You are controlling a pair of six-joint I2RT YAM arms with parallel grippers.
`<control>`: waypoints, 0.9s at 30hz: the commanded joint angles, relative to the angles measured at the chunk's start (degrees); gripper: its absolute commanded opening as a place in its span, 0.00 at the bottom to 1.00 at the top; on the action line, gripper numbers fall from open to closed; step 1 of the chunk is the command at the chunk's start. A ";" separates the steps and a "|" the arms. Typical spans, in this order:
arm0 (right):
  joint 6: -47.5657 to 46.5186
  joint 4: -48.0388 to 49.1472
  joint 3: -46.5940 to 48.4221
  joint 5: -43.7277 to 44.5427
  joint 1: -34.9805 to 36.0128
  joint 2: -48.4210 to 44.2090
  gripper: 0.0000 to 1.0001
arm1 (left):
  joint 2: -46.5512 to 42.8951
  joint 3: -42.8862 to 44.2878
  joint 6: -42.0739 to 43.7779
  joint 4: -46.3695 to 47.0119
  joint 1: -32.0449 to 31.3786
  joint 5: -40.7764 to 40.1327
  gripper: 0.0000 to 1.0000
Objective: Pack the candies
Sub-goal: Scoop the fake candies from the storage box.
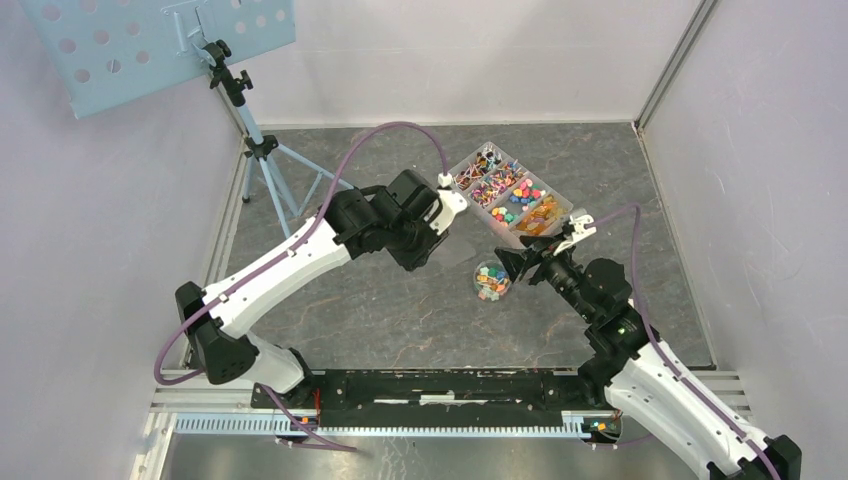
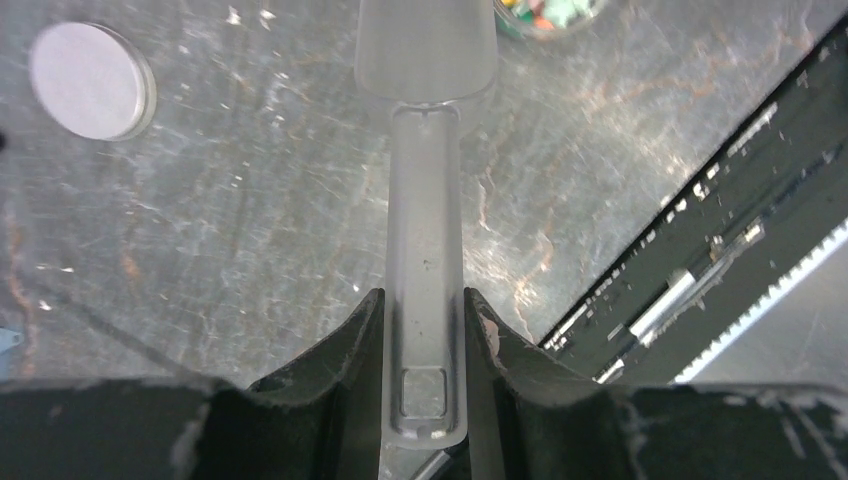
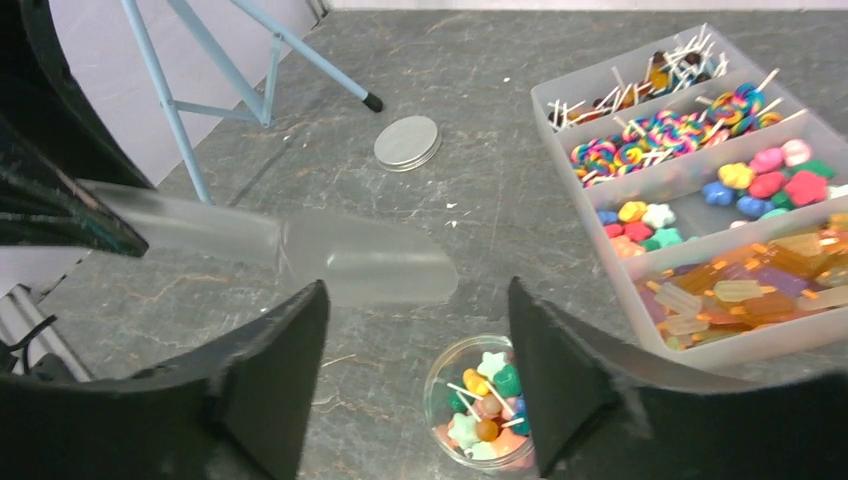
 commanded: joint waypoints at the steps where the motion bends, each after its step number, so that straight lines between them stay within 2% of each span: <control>1: -1.21 -0.61 1.21 3.67 0.23 -2.20 0.81 | 2.09 6.38 1.78 4.63 2.68 -4.97 0.02; 3: -1.49 -1.06 1.63 4.64 0.23 -2.66 0.98 | 3.65 8.29 3.68 5.82 5.15 -3.68 0.02; 12: -1.77 -1.15 1.74 5.54 0.23 -1.71 0.98 | 18.90 24.04 10.60 5.86 15.40 -0.44 0.02; 21: -2.12 -4.76 3.57 9.36 0.23 -0.35 0.98 | 36.47 43.95 14.94 1.34 18.86 1.97 0.02; 27: -1.76 -3.97 3.74 11.39 0.23 -0.73 0.98 | 41.36 47.90 17.06 1.27 19.44 3.07 0.02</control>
